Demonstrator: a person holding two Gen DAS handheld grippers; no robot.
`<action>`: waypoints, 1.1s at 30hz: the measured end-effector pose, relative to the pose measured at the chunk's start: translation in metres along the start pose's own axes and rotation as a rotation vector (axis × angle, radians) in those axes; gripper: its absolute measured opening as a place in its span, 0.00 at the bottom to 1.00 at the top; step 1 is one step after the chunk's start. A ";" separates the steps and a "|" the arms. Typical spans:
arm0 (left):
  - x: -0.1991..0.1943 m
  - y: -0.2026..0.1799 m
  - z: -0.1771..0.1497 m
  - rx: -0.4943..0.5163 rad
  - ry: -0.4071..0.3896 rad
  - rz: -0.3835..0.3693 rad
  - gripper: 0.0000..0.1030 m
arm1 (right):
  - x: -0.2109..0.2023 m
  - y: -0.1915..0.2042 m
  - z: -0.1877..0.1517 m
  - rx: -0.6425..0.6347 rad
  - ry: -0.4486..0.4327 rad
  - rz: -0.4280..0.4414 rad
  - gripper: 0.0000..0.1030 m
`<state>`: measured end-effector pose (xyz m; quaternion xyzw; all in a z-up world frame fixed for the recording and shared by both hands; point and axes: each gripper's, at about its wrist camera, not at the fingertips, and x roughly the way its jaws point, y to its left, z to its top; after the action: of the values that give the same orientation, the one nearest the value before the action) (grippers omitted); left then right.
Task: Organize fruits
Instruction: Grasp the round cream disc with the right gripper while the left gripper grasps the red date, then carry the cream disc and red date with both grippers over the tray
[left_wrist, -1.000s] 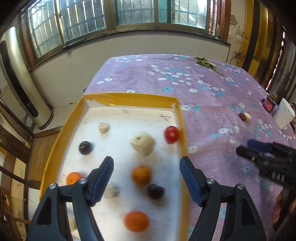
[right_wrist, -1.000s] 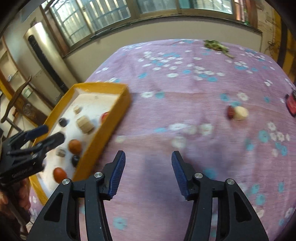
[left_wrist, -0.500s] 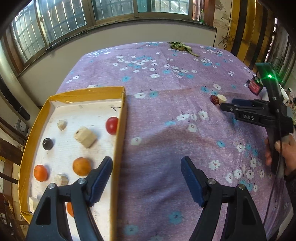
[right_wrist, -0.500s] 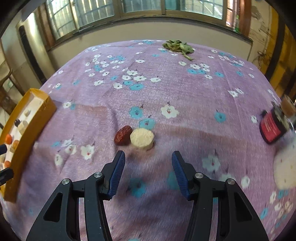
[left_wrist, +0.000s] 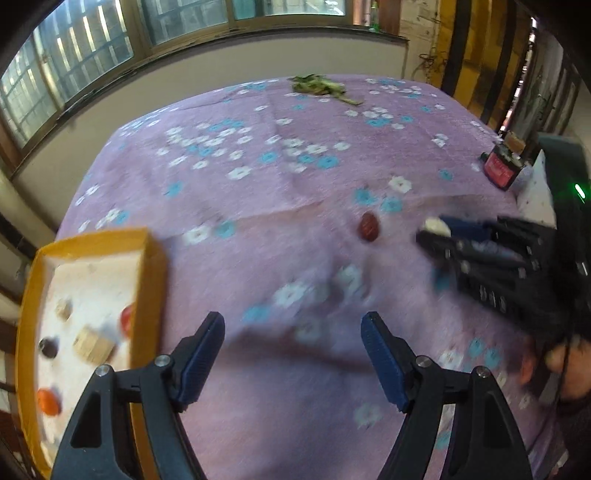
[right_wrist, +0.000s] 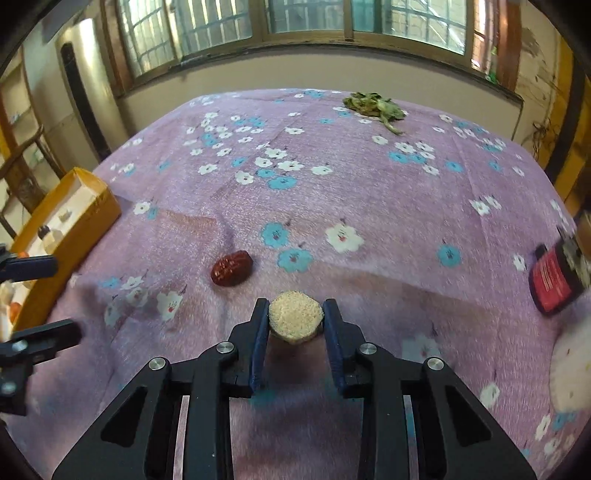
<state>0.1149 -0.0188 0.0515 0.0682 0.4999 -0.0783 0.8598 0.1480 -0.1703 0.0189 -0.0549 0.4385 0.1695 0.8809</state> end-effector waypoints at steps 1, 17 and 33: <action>0.006 -0.006 0.007 0.005 -0.003 -0.012 0.76 | -0.004 -0.002 -0.004 0.009 -0.001 0.000 0.27; 0.063 -0.046 0.045 0.129 -0.038 -0.143 0.21 | -0.024 -0.027 -0.032 0.114 -0.005 0.025 0.28; -0.002 -0.005 -0.024 0.022 -0.056 -0.230 0.21 | -0.060 0.013 -0.050 0.143 -0.024 -0.009 0.28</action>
<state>0.0930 -0.0191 0.0412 0.0173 0.4793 -0.1839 0.8580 0.0720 -0.1857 0.0363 0.0082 0.4386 0.1346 0.8885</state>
